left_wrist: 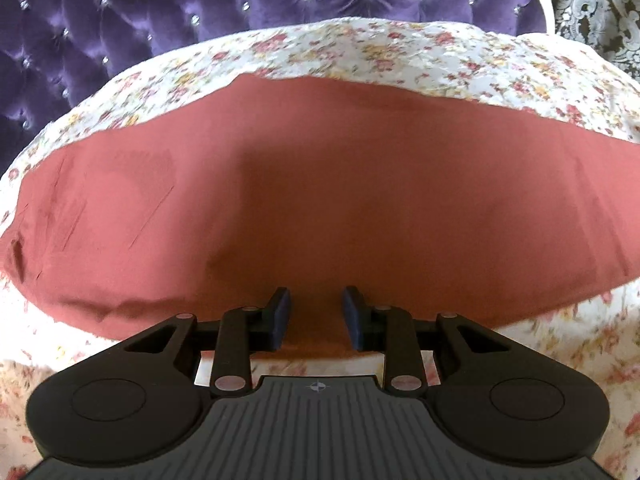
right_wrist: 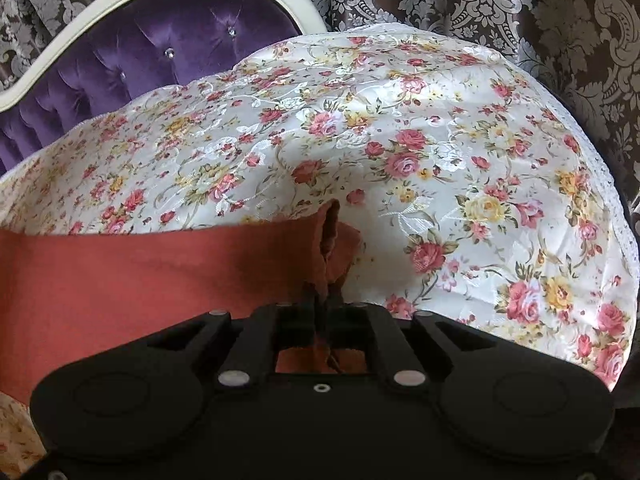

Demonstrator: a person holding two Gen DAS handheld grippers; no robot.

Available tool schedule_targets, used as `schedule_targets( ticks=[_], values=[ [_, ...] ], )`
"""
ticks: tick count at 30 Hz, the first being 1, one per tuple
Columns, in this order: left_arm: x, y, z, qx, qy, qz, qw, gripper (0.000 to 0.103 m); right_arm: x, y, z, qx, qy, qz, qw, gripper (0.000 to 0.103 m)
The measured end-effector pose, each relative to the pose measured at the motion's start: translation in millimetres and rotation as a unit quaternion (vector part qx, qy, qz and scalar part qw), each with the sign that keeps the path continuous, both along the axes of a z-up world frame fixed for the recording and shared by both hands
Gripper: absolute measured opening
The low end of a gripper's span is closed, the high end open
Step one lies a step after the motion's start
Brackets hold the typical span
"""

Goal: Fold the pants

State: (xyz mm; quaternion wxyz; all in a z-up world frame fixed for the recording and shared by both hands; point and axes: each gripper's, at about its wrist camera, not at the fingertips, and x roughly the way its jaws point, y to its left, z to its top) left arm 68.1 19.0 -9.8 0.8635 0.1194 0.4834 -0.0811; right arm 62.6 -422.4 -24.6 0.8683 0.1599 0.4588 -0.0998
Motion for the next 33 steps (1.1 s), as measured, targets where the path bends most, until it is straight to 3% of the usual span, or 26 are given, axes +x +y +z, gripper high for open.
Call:
schedule_targets(
  ticks=[2,6,16,17,18,33],
  values=[
    [-3,1,3,0.009,0.004,0.0,0.9999,0.029,-7,-6,3,0.016,-0.009,-0.009,1.0,0.027],
    [-4,-3,18,-0.009,-0.004,0.001,0.9999,0.029,-19,-18,4,0.053,-0.017,-0.019,0.998,0.044],
    [23,-57,27,-0.024,-0.018,-0.031,0.999,0.029,-31,-28,-13,0.161,-0.03,0.011,0.987,0.044],
    [27,-62,26,-0.027,-0.016,-0.033,0.999,0.029,-29,-26,-13,0.169,-0.029,0.016,0.985,0.036],
    [31,-67,25,-0.03,-0.013,-0.034,0.9989,0.029,-28,-24,-14,0.179,-0.027,0.021,0.983,0.013],
    [80,-160,-2,-0.021,0.016,-0.05,0.9984,0.029,-36,-19,57,0.184,-0.107,0.013,0.977,0.012]
  ],
)
